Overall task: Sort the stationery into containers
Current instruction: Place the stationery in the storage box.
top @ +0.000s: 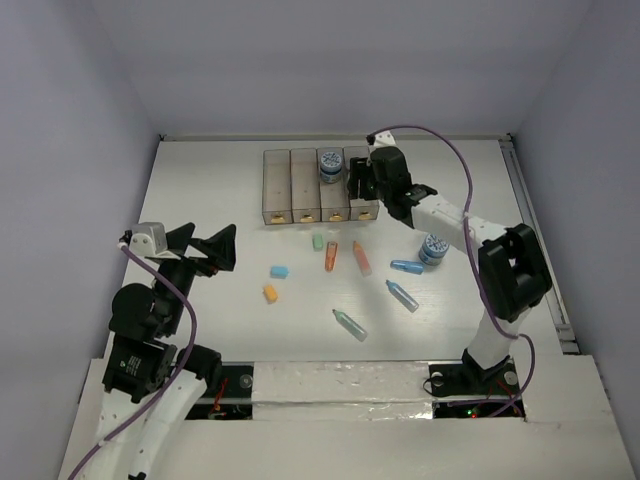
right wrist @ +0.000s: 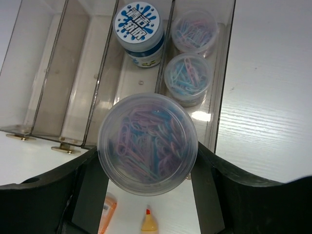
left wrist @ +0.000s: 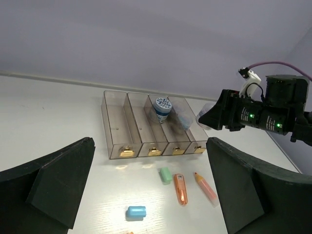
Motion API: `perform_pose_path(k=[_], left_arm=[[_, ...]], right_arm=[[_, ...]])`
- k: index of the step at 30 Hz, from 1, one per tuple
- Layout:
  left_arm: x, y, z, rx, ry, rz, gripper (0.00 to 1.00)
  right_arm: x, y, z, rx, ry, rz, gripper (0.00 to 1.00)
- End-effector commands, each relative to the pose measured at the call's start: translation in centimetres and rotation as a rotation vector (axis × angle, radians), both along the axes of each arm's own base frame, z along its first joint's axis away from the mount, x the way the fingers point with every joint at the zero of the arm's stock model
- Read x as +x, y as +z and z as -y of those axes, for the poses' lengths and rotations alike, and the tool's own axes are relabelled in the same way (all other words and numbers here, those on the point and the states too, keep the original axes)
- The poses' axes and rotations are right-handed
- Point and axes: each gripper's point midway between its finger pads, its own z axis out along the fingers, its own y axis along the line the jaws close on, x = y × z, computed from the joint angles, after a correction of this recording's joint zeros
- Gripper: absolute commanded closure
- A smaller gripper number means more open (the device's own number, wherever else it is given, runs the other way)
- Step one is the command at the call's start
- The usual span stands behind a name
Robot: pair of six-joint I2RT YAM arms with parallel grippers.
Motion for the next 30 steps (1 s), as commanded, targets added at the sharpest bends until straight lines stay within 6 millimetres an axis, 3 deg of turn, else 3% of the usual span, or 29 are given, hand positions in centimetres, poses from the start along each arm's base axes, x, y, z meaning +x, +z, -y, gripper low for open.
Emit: perform_pose_path(k=[1, 10, 20, 30], left_arm=[[0.1, 1.8, 0.2, -0.009, -0.008, 0.051, 0.01], [0.6, 1.4, 0.0, -0.002, 0.005, 0.037, 0.01], [0.7, 1.4, -0.1, -0.003, 0.010, 0.036, 0.01], [0.7, 1.5, -0.1, -0.001, 0.009, 0.036, 0.01]], right_arm=[[0.9, 1.1, -0.1, 0.025, 0.020, 0.038, 0.46], [2.2, -2.5, 0.5, -0.008, 0.003, -0.025, 0.43], [3.1, -2.9, 0.6, -0.011, -0.007, -0.023, 0.42], [3.7, -3.6, 0.8, -0.025, -0.029, -0.023, 0.29]])
